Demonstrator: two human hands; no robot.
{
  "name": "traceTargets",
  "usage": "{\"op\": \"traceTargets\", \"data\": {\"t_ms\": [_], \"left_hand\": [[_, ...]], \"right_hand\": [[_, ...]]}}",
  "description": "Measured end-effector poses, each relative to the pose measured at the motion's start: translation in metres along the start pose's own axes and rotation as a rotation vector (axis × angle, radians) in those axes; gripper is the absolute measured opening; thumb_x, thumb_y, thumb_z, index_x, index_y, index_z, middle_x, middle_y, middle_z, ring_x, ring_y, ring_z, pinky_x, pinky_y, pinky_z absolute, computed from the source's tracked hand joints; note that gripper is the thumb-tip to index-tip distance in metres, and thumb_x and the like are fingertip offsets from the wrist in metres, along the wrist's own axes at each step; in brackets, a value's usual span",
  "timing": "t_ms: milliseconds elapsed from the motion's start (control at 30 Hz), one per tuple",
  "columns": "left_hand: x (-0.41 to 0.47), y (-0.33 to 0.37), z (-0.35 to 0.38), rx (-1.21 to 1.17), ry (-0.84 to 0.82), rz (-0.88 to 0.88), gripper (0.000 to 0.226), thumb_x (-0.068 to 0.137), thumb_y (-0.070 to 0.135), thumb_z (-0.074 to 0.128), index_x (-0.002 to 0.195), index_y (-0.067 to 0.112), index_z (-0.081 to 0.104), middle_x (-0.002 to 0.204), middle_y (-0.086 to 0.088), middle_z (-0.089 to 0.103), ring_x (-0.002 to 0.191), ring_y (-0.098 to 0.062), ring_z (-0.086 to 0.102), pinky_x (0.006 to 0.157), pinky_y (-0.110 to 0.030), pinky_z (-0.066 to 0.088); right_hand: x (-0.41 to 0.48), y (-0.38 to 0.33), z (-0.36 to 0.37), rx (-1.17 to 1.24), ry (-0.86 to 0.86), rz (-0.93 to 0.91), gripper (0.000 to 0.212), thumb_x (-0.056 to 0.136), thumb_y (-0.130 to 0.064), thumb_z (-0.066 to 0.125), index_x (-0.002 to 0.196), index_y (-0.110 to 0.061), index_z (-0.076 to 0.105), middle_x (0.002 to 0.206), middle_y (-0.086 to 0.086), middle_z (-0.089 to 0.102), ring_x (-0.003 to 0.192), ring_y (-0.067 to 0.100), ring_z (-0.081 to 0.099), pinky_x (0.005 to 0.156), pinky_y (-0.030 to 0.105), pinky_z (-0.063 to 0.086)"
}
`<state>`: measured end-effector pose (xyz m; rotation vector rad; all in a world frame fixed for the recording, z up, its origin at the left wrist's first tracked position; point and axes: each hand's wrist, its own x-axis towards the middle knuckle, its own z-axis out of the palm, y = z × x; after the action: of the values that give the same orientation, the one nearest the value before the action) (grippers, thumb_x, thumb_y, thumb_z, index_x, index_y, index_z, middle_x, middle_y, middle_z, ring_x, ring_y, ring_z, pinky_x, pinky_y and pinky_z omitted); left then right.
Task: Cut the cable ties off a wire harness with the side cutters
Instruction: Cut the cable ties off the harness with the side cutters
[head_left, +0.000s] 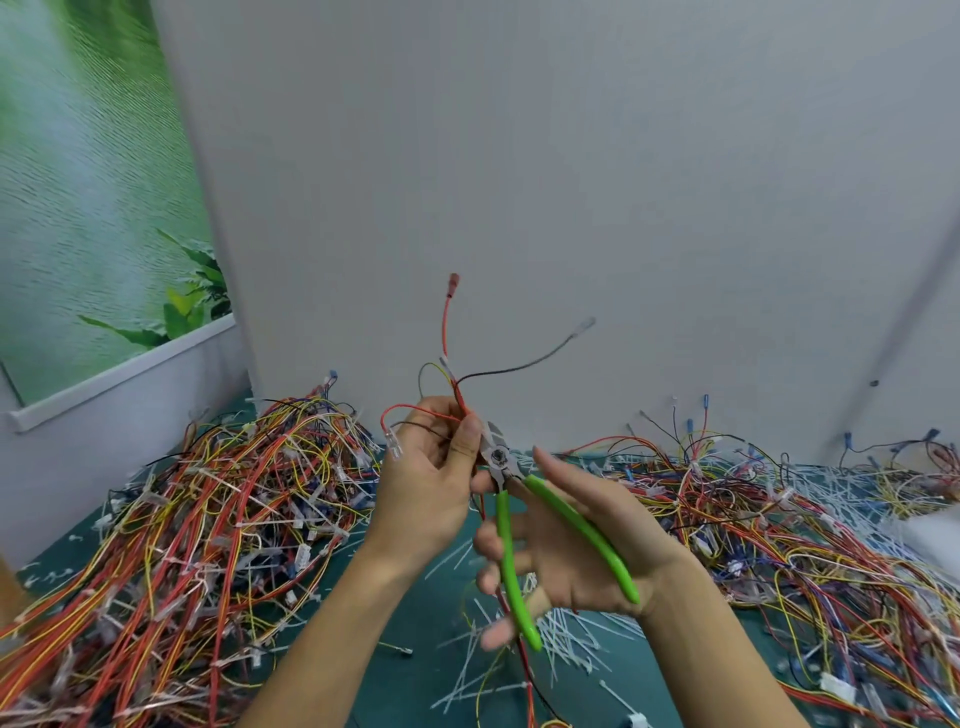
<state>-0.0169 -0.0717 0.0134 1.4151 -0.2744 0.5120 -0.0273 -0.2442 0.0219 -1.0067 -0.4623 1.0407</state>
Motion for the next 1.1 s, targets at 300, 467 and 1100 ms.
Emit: {"op": "traceTargets", "data": {"t_ms": [300, 467, 1100], "left_hand": [[0.006, -0.008, -0.002, -0.025, 0.128, -0.013, 0.013, 0.092, 0.031, 0.063, 0.095, 0.018, 0.063, 0.079, 0.009, 0.073, 0.074, -0.003, 0.069, 0.066, -0.013, 0.053], [0.014, -0.005, -0.011, -0.128, 0.185, -0.114, 0.01, 0.093, 0.017, 0.066, 0.099, 0.009, 0.065, 0.077, 0.001, 0.075, 0.074, -0.013, 0.074, 0.069, -0.027, 0.061], [0.014, 0.0, -0.012, -0.219, 0.21, -0.122, 0.019, 0.082, 0.017, 0.074, 0.089, 0.002, 0.065, 0.069, 0.001, 0.071, 0.07, -0.012, 0.071, 0.063, -0.029, 0.06]], "right_hand": [[-0.006, -0.004, -0.017, -0.129, -0.023, -0.104, 0.075, 0.078, -0.015, 0.068, 0.147, 0.001, 0.043, 0.112, 0.014, 0.056, 0.101, 0.025, 0.053, 0.075, 0.037, 0.045], [-0.014, -0.011, -0.015, -0.64, 0.427, -0.113, 0.057, 0.075, -0.02, 0.066, 0.131, -0.015, 0.061, 0.101, 0.002, 0.065, 0.091, 0.014, 0.058, 0.07, 0.032, 0.042], [-0.002, -0.001, -0.012, -1.446, 0.733, -0.3, 0.058, 0.088, -0.03, 0.069, 0.138, -0.041, 0.044, 0.11, -0.028, 0.052, 0.106, -0.008, 0.049, 0.081, 0.005, 0.037]]}}
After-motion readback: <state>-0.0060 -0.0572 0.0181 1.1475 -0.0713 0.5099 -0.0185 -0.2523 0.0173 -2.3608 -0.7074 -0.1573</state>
